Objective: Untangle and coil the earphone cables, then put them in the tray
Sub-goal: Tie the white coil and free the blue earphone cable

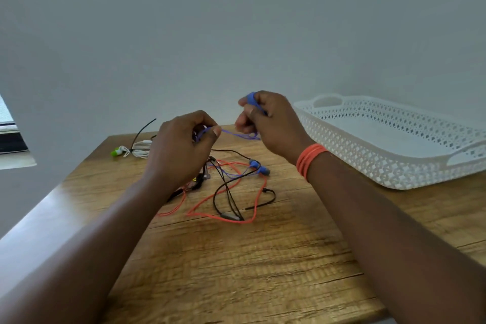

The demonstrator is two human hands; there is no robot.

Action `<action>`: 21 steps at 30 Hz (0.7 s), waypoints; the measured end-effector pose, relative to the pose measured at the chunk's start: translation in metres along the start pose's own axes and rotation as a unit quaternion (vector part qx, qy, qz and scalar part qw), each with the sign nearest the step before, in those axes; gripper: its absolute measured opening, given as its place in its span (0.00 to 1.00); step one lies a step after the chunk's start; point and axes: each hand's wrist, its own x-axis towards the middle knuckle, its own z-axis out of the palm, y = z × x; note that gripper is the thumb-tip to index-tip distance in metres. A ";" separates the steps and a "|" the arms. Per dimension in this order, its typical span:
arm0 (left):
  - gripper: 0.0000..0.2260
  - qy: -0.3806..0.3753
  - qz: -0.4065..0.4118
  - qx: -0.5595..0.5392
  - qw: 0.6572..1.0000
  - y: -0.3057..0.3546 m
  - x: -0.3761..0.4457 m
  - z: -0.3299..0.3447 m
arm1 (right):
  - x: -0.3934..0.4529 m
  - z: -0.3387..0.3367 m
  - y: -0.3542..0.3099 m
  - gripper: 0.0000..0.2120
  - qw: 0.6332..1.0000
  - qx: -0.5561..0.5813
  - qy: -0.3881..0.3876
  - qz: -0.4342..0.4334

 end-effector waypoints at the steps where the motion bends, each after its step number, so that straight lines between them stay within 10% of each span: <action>1: 0.05 -0.021 0.006 -0.003 1.000 -0.002 0.000 -0.001 | 0.002 -0.003 -0.001 0.08 0.998 0.064 0.027 0.011; 8: 0.19 -0.165 0.017 0.046 0.985 -0.005 -0.004 0.009 | 0.002 -0.017 -0.011 0.08 0.876 0.469 0.020 0.111; 16: 0.22 -0.068 -0.083 -0.345 0.932 0.015 0.011 0.008 | 0.001 -0.012 -0.050 0.10 0.840 0.508 -0.145 0.127; 21: 0.08 -0.064 -0.129 -0.384 0.912 0.030 0.047 -0.004 | 0.032 -0.013 -0.075 0.10 0.813 0.562 -0.105 0.112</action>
